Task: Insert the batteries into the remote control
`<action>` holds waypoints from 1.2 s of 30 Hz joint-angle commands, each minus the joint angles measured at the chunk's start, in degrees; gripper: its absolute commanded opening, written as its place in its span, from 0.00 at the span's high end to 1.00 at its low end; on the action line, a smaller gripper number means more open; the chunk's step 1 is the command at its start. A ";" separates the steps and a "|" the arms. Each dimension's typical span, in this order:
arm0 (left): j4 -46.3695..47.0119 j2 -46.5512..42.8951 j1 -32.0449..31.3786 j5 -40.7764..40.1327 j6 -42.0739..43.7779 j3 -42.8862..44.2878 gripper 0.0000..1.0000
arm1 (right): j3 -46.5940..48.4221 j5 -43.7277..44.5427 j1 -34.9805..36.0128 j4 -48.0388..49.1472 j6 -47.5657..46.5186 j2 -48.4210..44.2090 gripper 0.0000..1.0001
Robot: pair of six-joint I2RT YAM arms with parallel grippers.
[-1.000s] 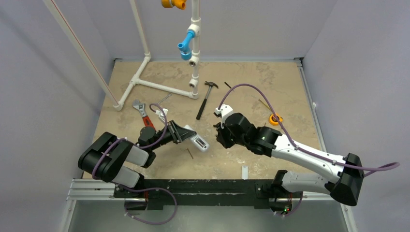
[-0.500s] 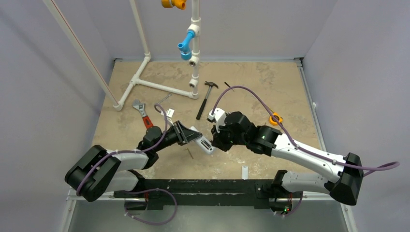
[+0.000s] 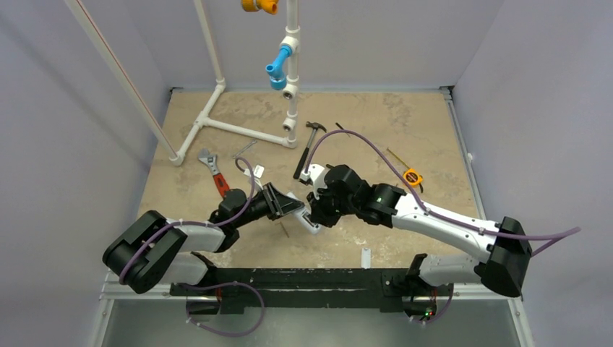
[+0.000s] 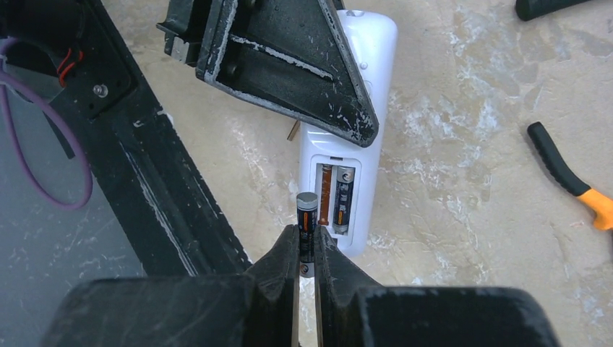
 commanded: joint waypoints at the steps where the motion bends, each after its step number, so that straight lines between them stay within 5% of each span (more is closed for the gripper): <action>1: 4.18 0.09 -0.43 -0.23 -1.06 1.98 1.00 | 2.85 -2.77 0.27 1.76 -0.58 1.75 0.97; 36: 9.90 3.20 -0.44 1.29 -2.61 1.61 1.00 | 2.32 1.59 0.25 1.66 1.29 6.42 0.86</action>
